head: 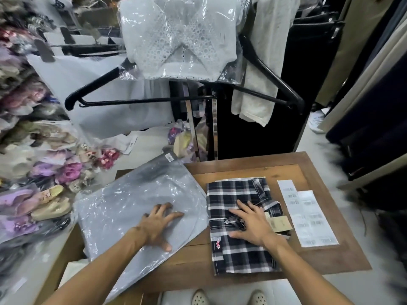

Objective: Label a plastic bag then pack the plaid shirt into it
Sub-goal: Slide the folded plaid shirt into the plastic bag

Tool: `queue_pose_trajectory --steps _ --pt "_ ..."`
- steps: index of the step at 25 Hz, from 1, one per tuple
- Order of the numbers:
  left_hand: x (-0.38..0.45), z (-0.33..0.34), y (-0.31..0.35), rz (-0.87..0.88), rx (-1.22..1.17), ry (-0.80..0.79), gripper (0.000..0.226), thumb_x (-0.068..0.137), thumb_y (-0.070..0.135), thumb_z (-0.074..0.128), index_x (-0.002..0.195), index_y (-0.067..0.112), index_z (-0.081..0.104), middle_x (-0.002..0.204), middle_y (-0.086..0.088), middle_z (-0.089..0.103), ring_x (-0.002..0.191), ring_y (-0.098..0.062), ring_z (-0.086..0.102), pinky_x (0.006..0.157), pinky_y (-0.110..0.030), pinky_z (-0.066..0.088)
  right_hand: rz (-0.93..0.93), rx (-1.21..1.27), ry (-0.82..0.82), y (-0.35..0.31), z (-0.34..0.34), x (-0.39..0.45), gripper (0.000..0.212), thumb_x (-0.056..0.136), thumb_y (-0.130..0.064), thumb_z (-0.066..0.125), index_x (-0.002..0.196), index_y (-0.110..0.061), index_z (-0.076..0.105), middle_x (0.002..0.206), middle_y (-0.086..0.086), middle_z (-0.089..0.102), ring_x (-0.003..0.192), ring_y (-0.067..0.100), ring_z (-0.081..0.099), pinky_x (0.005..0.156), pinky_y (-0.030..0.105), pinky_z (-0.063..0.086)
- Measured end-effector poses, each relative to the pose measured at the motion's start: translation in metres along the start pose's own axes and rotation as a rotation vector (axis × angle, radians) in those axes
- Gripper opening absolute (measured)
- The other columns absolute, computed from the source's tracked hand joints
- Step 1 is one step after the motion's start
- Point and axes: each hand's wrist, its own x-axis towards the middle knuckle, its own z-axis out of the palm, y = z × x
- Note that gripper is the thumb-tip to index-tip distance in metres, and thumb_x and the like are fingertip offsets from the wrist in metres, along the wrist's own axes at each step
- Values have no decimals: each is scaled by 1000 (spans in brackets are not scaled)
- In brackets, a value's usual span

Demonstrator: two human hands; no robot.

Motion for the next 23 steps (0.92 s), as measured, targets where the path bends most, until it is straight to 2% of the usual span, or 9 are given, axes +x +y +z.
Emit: queue_pose_trajectory --steps 5,11,13,16,17,19,21,23 --pt "-18 4 -26 152 128 -13 116 63 60 84 151 52 8 166 -3 3 152 -30 3 113 -57 34 2 8 -8 -4 8 -11 88 80 -68 69 154 -46 29 170 -10 6 157 27 3 126 51 5" --pt "-39 22 -39 292 195 -33 110 61 59 84 147 55 16 164 -1 10 151 -27 8 115 -48 31 18 9 -25 -5 7 -12 88 79 -68 70 154 -46 28 170 -10 7 157 28 3 126 50 6" --pt "-36 22 -42 319 185 -37 103 60 62 81 145 56 23 160 3 19 148 -24 17 114 -45 27 25 2 -25 -7 7 -11 89 79 -69 70 154 -46 28 170 -10 8 156 28 4 126 50 7" --pt "-18 5 -29 275 37 45 84 67 69 72 141 56 35 148 11 37 137 -19 37 108 -40 25 31 -25 -34 -8 5 -12 89 79 -69 69 154 -45 28 170 -9 9 156 29 6 126 50 9" --pt "-10 -1 -20 232 -3 83 81 70 70 70 141 55 36 149 10 37 138 -21 37 110 -42 25 27 -52 -47 -9 4 -13 89 80 -71 67 155 -45 27 170 -8 9 156 30 6 126 51 10" --pt "5 -12 0 127 -16 131 91 68 72 71 147 54 28 160 3 24 147 -31 24 116 -56 21 7 -144 -95 -11 -2 -12 90 80 -75 62 155 -44 23 170 -4 10 154 32 10 124 54 15" --pt "13 -21 15 69 39 67 108 63 71 76 151 54 16 166 -1 9 150 -38 11 115 -71 14 -21 -241 -165 -11 -15 -8 95 79 -78 61 156 -44 19 169 -1 12 151 34 16 121 57 23" --pt "14 -25 23 54 90 -7 116 61 68 80 153 52 10 167 -3 5 151 -38 9 112 -75 16 -51 -335 -213 -10 -25 -4 100 76 -80 62 157 -43 17 168 2 16 149 35 20 117 58 29"
